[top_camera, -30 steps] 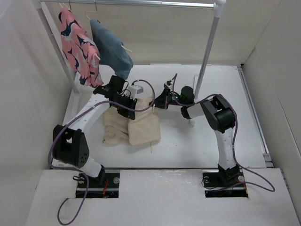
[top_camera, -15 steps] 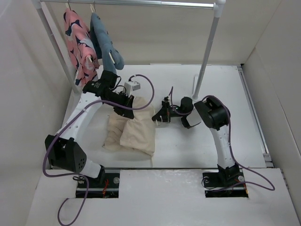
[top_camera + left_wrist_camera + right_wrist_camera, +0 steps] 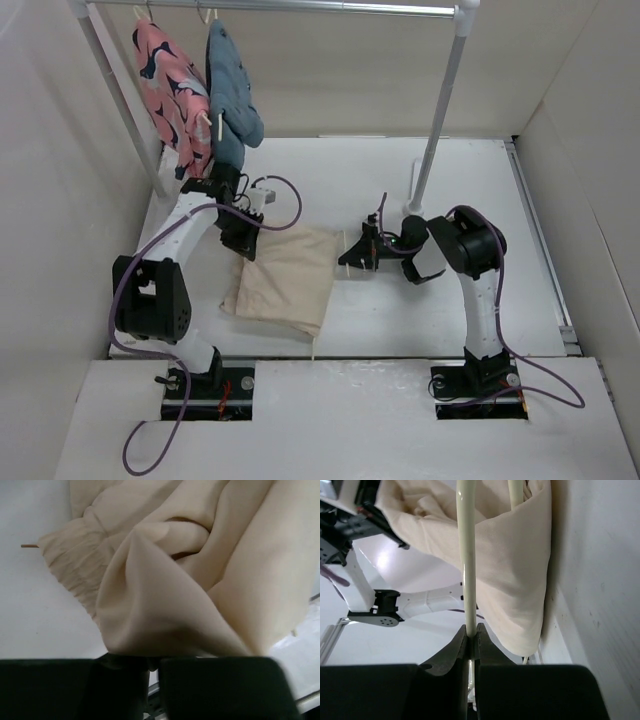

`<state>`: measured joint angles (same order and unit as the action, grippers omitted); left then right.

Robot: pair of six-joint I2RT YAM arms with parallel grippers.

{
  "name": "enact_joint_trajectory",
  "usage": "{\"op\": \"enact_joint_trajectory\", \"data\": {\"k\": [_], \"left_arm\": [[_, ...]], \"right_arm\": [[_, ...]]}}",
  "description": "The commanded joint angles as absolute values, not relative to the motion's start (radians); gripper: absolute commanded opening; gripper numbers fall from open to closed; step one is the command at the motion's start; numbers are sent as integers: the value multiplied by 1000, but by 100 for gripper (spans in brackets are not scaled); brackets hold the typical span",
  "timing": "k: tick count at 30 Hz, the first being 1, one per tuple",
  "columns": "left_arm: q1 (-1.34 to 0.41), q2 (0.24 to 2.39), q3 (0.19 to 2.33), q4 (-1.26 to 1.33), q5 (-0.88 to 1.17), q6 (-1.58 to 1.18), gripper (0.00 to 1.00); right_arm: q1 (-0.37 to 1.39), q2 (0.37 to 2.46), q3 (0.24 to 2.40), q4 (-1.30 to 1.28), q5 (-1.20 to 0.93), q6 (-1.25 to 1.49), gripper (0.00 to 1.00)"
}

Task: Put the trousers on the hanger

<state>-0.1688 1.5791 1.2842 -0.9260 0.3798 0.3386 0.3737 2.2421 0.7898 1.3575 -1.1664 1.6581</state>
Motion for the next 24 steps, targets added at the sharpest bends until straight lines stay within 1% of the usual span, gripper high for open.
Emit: {"op": "enact_joint_trajectory", "data": {"k": [1,2,4,5,6,9,10,12,14,15,16,17,18,19,20,21,22,23,24], "left_arm": [[-156,1594,1227,-864,252,359,1],[-156,1611,1227,-842,235,348,12],[-156,1641,1215,-763,197,335,13],[-156,1652,1215,-731,139,319,14],[-156,1663,1206,-700,105,319,20],[-196,1695,1195,-620,-7,310,32],[-208,1695,1195,-609,-29,320,42],[-227,1695,1166,-598,-70,321,47],[-239,1662,1152,-598,-83,344,48],[-251,1617,1131,-598,-100,357,48],[-268,1617,1131,-598,-122,357,50],[-281,1593,1121,-598,-152,368,52],[-308,1547,1102,-598,-185,395,55],[-320,1527,1091,-588,-259,408,62],[-330,1507,1079,-588,-291,422,66],[-330,1476,1059,-588,-313,434,66],[-342,1462,1058,-598,-322,455,66],[-342,1447,1058,-616,-290,469,66],[-342,1428,1058,-636,-261,479,66]], "right_arm": [[365,2218,759,1805,-1212,1661,0],[365,2218,759,1805,-1212,1661,0],[374,2218,770,1795,-1212,1661,0],[374,2206,781,1795,-1212,1675,0],[383,2206,781,1784,-1221,1675,0],[393,2166,790,1741,-1230,1684,0],[402,2139,790,1721,-1239,1684,0],[402,2108,790,1666,-1249,1637,0],[411,2053,790,1524,-1249,1544,0],[420,2011,790,1371,-1249,1441,0],[420,2011,790,1277,-1258,1440,0],[432,1990,814,1168,-1258,1374,0],[433,1944,831,1044,-1258,1204,0],[446,1921,853,902,-1241,1099,0],[455,1899,908,607,-1230,994,0],[456,1870,934,489,-1230,832,0],[456,1870,955,401,-1215,781,0],[456,1858,972,302,-1215,747,0],[456,1858,983,287,-1215,733,0]]}}
